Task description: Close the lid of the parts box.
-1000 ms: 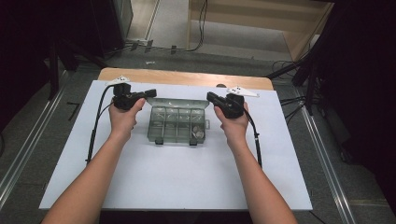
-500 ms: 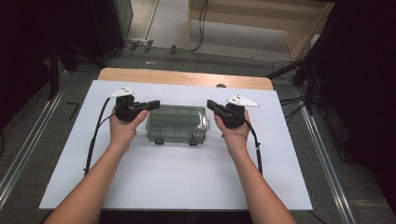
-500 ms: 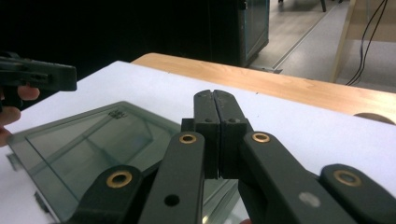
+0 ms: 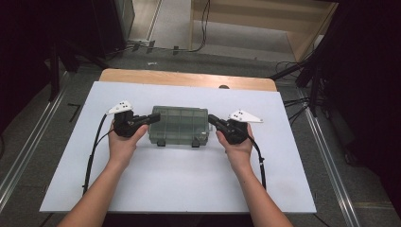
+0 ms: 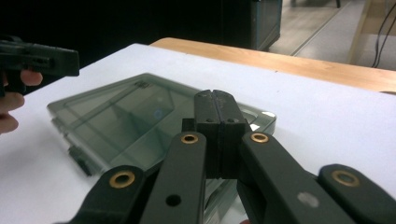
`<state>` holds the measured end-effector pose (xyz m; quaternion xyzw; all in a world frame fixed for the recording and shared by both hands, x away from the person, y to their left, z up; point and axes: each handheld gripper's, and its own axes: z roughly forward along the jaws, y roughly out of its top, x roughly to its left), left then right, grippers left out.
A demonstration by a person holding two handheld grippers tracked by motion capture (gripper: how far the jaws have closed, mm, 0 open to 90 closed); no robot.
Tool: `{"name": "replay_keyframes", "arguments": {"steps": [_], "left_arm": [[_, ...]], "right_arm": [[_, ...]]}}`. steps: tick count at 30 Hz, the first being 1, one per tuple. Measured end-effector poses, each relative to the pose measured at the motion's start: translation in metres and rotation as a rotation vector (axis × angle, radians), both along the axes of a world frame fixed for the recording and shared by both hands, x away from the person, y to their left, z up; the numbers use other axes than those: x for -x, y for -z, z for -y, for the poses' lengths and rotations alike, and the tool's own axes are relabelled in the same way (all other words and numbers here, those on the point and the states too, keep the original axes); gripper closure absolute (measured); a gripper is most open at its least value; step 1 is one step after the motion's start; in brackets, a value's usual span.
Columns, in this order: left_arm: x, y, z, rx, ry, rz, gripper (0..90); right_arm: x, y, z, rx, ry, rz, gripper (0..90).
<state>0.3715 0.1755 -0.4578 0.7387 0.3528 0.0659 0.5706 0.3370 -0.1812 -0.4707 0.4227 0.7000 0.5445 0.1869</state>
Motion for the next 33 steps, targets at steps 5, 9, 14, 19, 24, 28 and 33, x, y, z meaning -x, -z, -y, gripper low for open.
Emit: {"name": "replay_keyframes", "arguments": {"steps": [5, 9, 14, 19, 24, 28, 33], "left_arm": [[0.01, 0.01, -0.001, -0.013, -0.006, -0.006, 89.0], [0.016, 0.014, -0.002, -0.013, -0.015, 0.0, 89.0], [0.019, 0.017, -0.002, -0.025, -0.018, 0.001, 89.0], [0.022, 0.02, -0.006, -0.012, -0.04, -0.01, 89.0], [0.026, 0.024, -0.005, -0.025, -0.05, -0.01, 89.0], [0.027, 0.028, -0.006, -0.024, -0.076, -0.026, 89.0], [0.029, 0.035, -0.003, -0.045, -0.085, -0.043, 89.0]], "right_arm": [[0.01, 0.007, -0.003, 0.025, -0.015, -0.003, 88.0], [0.017, 0.01, -0.006, 0.062, -0.013, -0.003, 88.1], [0.023, 0.015, -0.008, 0.056, -0.017, -0.015, 88.1], [0.027, 0.017, -0.01, 0.064, -0.025, -0.024, 88.1], [0.031, 0.018, -0.012, 0.07, -0.017, -0.025, 88.1], [0.035, 0.021, -0.017, 0.113, -0.016, -0.019, 88.1], [0.034, 0.027, -0.016, 0.106, -0.004, -0.048, 88.1]]}}
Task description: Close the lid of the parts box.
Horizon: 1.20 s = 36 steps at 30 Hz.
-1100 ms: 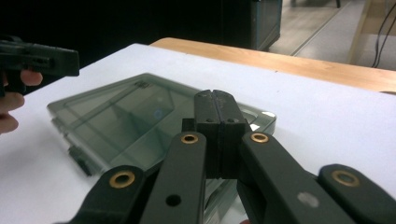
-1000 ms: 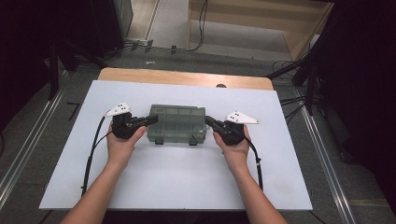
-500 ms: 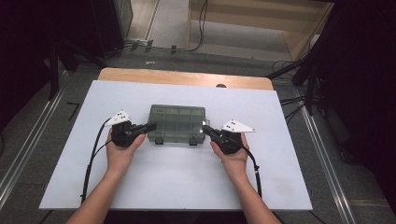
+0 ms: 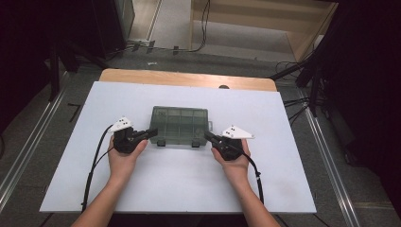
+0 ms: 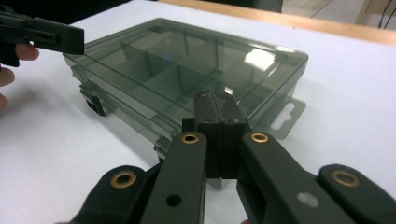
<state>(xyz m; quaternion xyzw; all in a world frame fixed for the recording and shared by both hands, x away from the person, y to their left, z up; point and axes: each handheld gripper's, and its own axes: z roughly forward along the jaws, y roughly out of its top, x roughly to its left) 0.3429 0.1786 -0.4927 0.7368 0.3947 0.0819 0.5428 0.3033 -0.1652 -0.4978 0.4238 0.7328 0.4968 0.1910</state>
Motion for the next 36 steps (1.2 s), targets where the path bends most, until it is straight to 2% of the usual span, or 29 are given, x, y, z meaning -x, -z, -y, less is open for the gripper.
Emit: {"name": "replay_keyframes", "arguments": {"steps": [3, 5, 7, 11, 14, 15, 17, 19, 21, 24, 28, 30, 31, 34, 36], "left_arm": [[0.0, 0.0, 0.0, 0.001, -0.003, -0.002, 89.1], [0.001, 0.001, 0.0, 0.004, -0.002, -0.003, 89.0], [0.001, 0.001, 0.0, -0.004, -0.001, 0.004, 89.1], [0.0, 0.002, 0.0, -0.002, -0.007, 0.001, 89.1], [0.0, 0.003, 0.0, -0.003, -0.011, 0.003, 89.2], [0.0, 0.004, 0.002, -0.035, -0.014, -0.016, 89.2], [0.0, 0.008, 0.003, -0.015, -0.015, -0.002, 89.2], [-0.001, 0.006, 0.003, -0.023, -0.014, -0.015, 89.2], [-0.001, 0.006, 0.002, -0.014, -0.013, -0.019, 89.2], [-0.001, 0.007, 0.003, -0.017, -0.013, -0.01, 89.1], [0.0, 0.006, 0.003, -0.022, -0.009, 0.003, 88.9], [0.001, 0.005, 0.002, -0.017, 0.006, 0.008, 88.6], [0.001, 0.005, 0.002, -0.022, 0.013, 0.021, 86.1], [0.004, 0.002, 0.002, -0.023, 0.023, 0.053, 80.0], [0.004, 0.0, 0.0, -0.023, 0.022, 0.065, 74.4]], "right_arm": [[0.002, 0.003, 0.001, -0.009, 0.006, 0.002, 88.1], [0.004, 0.004, 0.0, 0.004, 0.018, 0.009, 88.1], [0.007, 0.005, -0.003, 0.034, 0.037, 0.036, 88.1], [0.008, 0.006, -0.006, 0.026, 0.061, 0.037, 88.2], [0.007, 0.008, -0.006, 0.021, 0.052, 0.056, 88.3], [0.008, 0.009, -0.006, 0.016, 0.053, 0.052, 88.4], [0.008, 0.011, -0.007, 0.014, 0.039, 0.045, 88.4], [0.008, 0.011, -0.008, 0.001, 0.03, 0.037, 88.4], [0.008, 0.01, -0.009, 0.009, 0.03, 0.029, 88.5], [0.008, 0.011, -0.01, 0.018, 0.034, 0.02, 88.4], [0.004, 0.012, -0.005, -0.024, 0.023, 0.003, 88.3], [0.004, 0.013, -0.001, -0.033, 0.005, 0.016, 87.7], [0.004, 0.013, 0.0, -0.041, -0.002, 0.022, 81.0], [0.005, 0.008, 0.005, -0.098, -0.018, 0.036, 74.2], [0.006, 0.006, 0.005, -0.102, -0.023, 0.046, 67.6]]}}
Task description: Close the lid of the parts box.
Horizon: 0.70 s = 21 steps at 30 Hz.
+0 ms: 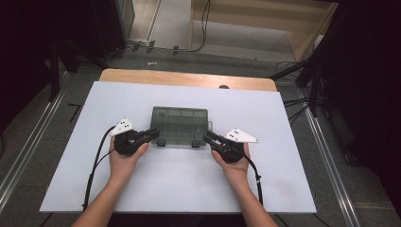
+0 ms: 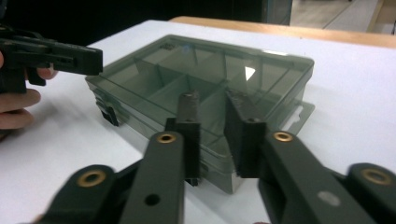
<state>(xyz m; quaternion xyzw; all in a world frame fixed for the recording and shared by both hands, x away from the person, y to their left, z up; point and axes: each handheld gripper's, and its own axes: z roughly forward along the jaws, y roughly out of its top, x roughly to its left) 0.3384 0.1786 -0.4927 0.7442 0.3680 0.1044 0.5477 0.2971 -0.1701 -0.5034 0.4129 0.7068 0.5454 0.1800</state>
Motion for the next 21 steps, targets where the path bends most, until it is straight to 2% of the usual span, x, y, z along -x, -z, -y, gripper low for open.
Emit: {"name": "replay_keyframes", "arguments": {"steps": [3, 5, 7, 11, 14, 15, 18, 19, 21], "left_arm": [[0.002, -0.002, -0.003, 0.014, 0.001, 0.013, 68.0], [0.005, -0.004, -0.004, 0.01, -0.001, 0.025, 59.2], [0.008, -0.006, -0.006, 0.011, -0.006, 0.042, 52.4], [0.011, -0.008, -0.009, 0.029, -0.006, 0.04, 36.0], [0.012, -0.009, -0.011, 0.028, 0.007, 0.034, 21.4], [0.013, -0.009, -0.011, 0.028, 0.011, 0.03, 14.9], [0.018, -0.008, -0.014, 0.042, 0.036, 0.038, 6.6], [0.019, -0.008, -0.015, 0.041, 0.046, 0.042, 0.3], [0.021, -0.009, -0.017, 0.041, 0.053, 0.049, 0.0]], "right_arm": [[0.001, -0.001, -0.001, 0.005, -0.003, 0.003, 52.3], [0.002, -0.002, 0.0, -0.001, 0.011, 0.002, 41.3], [0.004, -0.004, 0.002, 0.006, 0.024, 0.014, 33.9], [0.007, -0.009, 0.007, 0.008, 0.018, 0.022, 12.1], [0.009, -0.01, 0.011, 0.01, 0.004, 0.029, 5.9], [0.009, -0.01, 0.012, 0.011, -0.004, 0.032, 0.0], [0.012, -0.011, 0.017, 0.006, -0.004, 0.033, 0.0], [0.013, -0.011, 0.019, 0.001, -0.001, 0.037, 0.0], [0.014, -0.011, 0.021, 0.001, 0.003, 0.039, 0.0]]}}
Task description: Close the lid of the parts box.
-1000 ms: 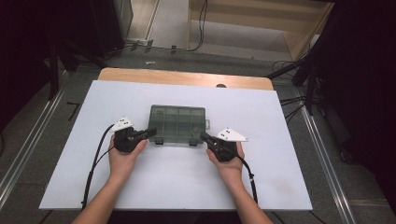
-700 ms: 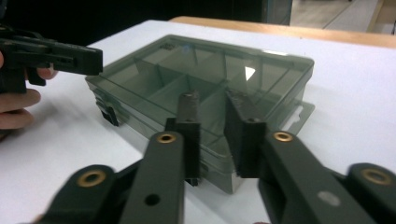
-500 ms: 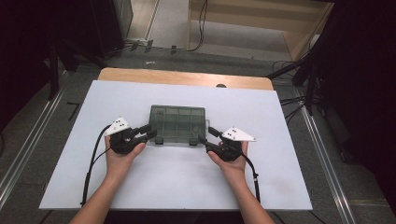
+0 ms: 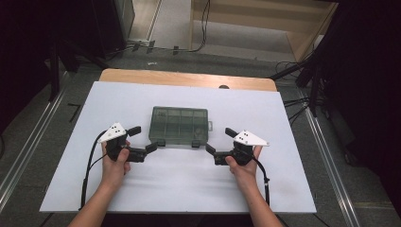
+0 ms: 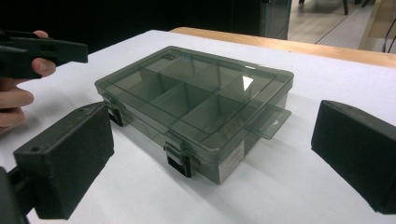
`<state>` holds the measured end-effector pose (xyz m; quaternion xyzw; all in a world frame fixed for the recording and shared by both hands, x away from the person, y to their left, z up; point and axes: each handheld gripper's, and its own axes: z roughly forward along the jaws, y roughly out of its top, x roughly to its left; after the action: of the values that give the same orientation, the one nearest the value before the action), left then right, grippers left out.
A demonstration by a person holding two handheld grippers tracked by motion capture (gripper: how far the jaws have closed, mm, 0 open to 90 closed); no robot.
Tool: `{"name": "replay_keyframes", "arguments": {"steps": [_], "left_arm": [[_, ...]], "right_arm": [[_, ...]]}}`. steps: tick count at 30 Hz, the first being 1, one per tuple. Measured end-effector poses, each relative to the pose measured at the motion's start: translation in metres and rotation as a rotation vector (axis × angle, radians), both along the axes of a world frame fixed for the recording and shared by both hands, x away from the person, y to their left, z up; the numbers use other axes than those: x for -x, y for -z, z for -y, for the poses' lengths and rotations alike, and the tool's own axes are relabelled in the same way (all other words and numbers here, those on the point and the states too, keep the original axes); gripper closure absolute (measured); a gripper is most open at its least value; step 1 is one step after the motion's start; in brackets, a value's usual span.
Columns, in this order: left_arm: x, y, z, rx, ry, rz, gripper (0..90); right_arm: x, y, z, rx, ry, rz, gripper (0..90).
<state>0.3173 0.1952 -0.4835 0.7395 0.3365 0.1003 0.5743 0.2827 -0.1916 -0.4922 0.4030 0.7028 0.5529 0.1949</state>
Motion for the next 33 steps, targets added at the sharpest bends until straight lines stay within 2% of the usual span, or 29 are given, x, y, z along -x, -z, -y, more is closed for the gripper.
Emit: {"name": "replay_keyframes", "arguments": {"steps": [4, 21, 33], "left_arm": [[0.005, -0.002, -0.004, -0.023, -0.005, 0.013, 0.0], [0.023, -0.001, -0.035, -0.028, -0.033, 0.026, 0.0], [0.038, 0.0, -0.055, -0.049, -0.044, 0.033, 0.0]], "right_arm": [[0.004, 0.0, 0.005, 0.003, 0.012, 0.003, 0.0], [0.02, 0.005, 0.028, 0.011, 0.048, 0.001, 0.0], [0.031, 0.005, 0.046, 0.019, 0.081, 0.005, 0.0]]}}
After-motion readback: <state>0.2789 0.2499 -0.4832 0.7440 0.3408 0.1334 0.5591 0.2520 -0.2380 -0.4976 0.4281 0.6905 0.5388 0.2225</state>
